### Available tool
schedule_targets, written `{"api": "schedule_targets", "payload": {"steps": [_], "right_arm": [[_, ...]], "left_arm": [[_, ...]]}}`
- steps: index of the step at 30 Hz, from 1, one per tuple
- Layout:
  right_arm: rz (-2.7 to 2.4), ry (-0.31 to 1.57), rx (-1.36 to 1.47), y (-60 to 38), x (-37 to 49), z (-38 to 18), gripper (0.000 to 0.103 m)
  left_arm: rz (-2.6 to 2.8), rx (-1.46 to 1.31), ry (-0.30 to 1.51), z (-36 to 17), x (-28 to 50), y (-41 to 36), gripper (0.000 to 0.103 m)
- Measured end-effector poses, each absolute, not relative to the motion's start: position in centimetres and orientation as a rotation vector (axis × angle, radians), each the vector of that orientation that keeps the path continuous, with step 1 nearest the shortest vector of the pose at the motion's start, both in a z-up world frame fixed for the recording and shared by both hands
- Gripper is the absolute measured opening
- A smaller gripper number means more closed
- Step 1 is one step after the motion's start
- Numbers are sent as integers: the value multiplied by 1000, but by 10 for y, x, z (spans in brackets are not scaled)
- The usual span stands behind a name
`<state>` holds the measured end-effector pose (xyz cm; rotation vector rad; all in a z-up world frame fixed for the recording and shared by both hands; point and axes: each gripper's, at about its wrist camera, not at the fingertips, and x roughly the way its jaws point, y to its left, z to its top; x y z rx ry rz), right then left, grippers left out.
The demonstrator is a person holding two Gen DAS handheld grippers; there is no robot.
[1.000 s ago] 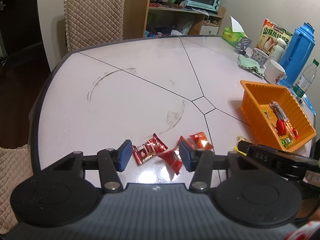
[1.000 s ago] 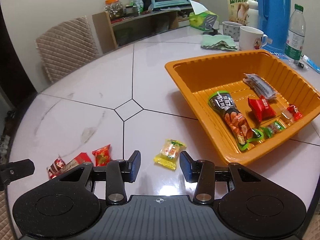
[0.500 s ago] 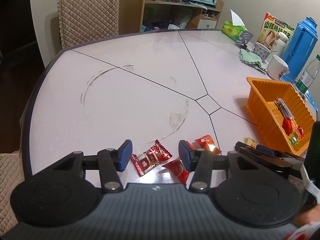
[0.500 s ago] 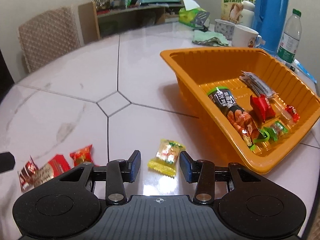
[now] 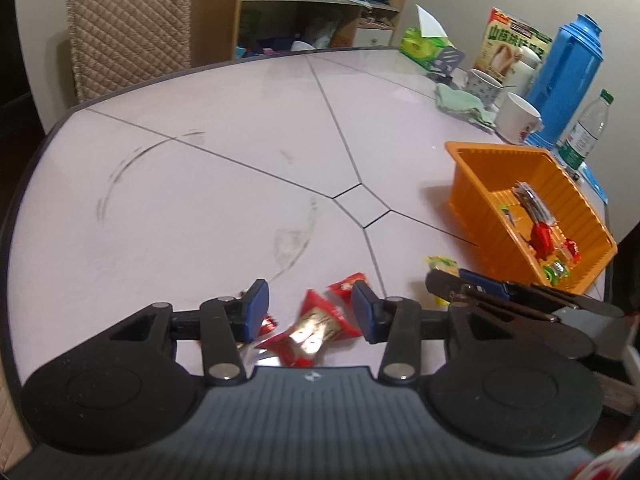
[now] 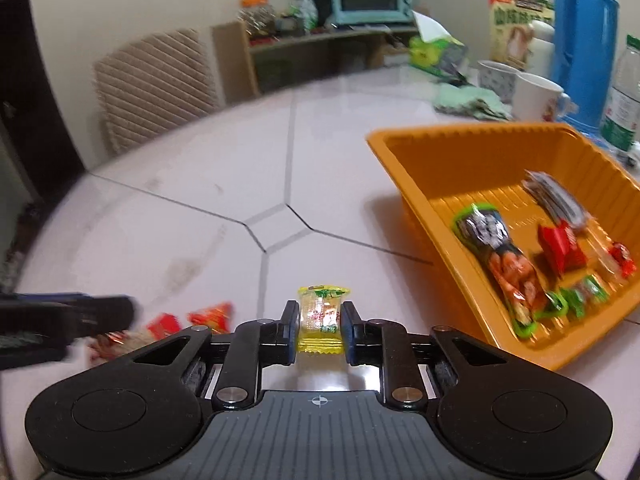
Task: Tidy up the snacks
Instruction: 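Grasp the red wrapped candy with the left tool while right holds yellow candy, then carry the yellow and red candies over the orange tray with both tools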
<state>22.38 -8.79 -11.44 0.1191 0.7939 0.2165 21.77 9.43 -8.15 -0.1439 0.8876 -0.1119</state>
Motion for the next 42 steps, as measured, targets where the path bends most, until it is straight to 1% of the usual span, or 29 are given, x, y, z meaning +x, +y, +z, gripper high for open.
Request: {"api": "schedule_targets", "payload": {"steps": [8,21,24,26,32,42], "right_arm": [[250,748,181,-108,226,-85,22],[204,755,258,-158,219,-69,22],[204,754,265,-165,216,-67,22],[204,755,274,-169,214,-65,22],[210,756,281,-181,211,-63,22],[235,740,289,-195,205,-55,22]], "left_arm": [[-157,-135,900,-87,231,73,39],[-125,-93,978,-116,249,42,31],[-113,-84,987,-120,252,37,28],[-104,-71,990,-123,253,33,23],[-78,-42,982,-123,251,26,19],[-75,-68,928,-98,236,17,19]]}}
